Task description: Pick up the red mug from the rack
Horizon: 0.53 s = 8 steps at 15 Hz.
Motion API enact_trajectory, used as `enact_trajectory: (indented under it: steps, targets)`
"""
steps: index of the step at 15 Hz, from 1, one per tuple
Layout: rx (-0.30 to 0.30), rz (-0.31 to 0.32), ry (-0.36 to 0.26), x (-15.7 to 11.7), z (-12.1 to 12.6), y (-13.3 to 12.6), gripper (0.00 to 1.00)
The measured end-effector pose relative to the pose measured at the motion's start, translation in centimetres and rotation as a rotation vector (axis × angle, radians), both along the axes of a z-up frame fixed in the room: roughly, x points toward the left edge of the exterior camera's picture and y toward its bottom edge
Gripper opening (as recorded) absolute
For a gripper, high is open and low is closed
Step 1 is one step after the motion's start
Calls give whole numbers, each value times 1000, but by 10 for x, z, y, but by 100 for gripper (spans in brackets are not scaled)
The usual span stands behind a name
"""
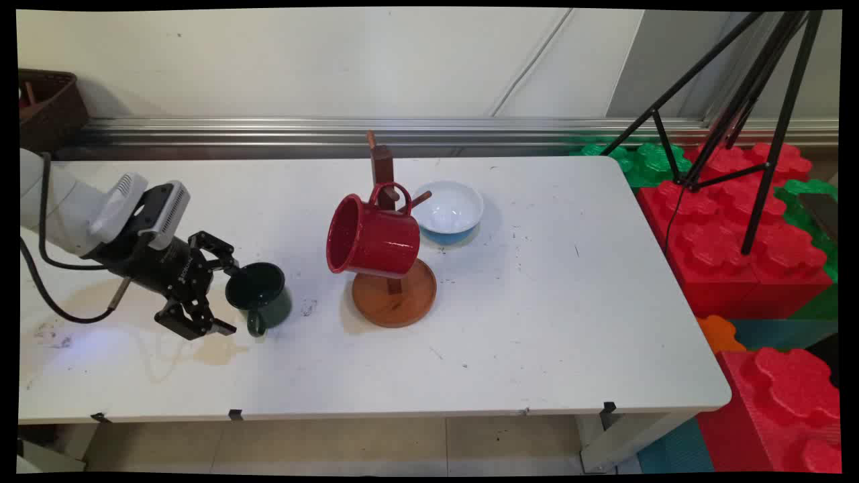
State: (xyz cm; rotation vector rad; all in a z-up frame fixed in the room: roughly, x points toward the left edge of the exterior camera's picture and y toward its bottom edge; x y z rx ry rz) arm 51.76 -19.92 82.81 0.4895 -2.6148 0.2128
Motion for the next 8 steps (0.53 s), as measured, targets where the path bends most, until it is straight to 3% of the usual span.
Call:
enact_trajectory:
  steps: [8]
  targets:
    - [15,30,43,0,21,7,100]
